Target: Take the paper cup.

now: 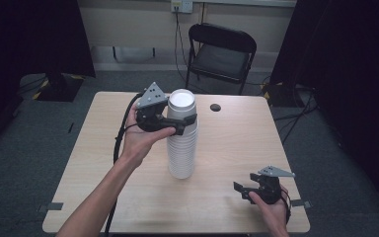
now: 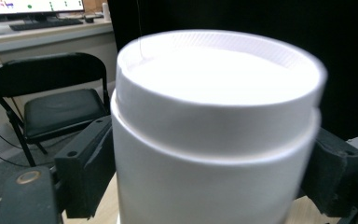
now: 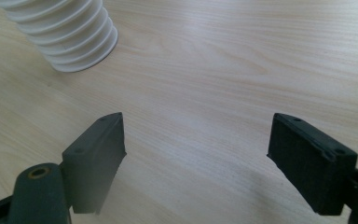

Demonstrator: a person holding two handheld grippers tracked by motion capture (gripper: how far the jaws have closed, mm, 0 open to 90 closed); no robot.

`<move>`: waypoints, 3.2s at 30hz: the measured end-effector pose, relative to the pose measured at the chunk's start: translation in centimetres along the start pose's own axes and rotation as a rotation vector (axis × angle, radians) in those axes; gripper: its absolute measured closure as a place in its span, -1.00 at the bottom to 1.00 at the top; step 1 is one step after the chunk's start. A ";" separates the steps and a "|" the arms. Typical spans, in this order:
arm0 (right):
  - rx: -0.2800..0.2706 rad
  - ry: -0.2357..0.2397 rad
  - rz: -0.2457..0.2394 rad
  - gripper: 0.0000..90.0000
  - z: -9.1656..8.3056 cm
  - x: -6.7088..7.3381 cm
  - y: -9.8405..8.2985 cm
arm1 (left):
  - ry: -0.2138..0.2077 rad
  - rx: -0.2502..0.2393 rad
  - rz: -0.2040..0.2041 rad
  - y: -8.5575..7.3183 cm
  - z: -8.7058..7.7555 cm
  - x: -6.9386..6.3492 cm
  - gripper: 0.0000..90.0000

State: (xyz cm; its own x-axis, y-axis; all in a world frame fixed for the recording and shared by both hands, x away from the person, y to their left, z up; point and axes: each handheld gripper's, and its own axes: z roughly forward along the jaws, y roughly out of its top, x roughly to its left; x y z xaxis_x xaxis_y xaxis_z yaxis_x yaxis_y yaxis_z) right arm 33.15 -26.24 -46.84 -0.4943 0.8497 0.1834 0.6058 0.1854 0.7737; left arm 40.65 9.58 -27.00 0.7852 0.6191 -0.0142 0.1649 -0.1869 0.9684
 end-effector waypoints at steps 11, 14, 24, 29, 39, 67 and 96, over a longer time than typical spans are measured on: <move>-0.011 0.009 0.023 -0.59 -0.2 -0.3 -0.1 | 0.022 0.005 0.029 -0.5 0.8 -0.3 -0.66; -0.012 0.009 0.021 -0.58 -0.3 -0.3 0.0 | 0.015 0.011 0.015 -0.6 0.8 -0.2 -0.67; -0.007 0.008 0.024 -0.56 -0.2 -0.2 0.0 | 0.014 0.001 0.031 -0.5 0.8 -0.3 -0.64; -0.010 0.005 0.026 -0.56 -0.2 -0.3 -0.1 | 0.011 0.005 0.023 -0.4 0.8 -0.2 -0.63; -0.007 0.005 0.034 -0.55 -0.2 -0.3 -0.1 | 0.006 -0.055 -0.004 0.4 0.0 0.0 -0.62; -0.005 0.013 0.033 -0.55 -0.2 -0.2 -0.1 | 0.026 -0.134 0.027 2.3 -1.3 -0.5 -0.62; -0.006 0.009 0.018 -0.58 -0.1 0.0 0.0 | 0.023 -0.270 -0.025 3.4 -4.9 0.2 -0.61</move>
State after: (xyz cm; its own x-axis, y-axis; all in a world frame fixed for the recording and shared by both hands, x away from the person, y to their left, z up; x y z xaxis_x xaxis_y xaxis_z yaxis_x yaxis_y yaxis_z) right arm 33.11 -26.29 -46.76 -0.4887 0.8486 0.2028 0.6111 0.1670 0.7737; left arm 38.41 12.82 -22.52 0.7685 0.6389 -0.0362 0.0162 0.0370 0.9992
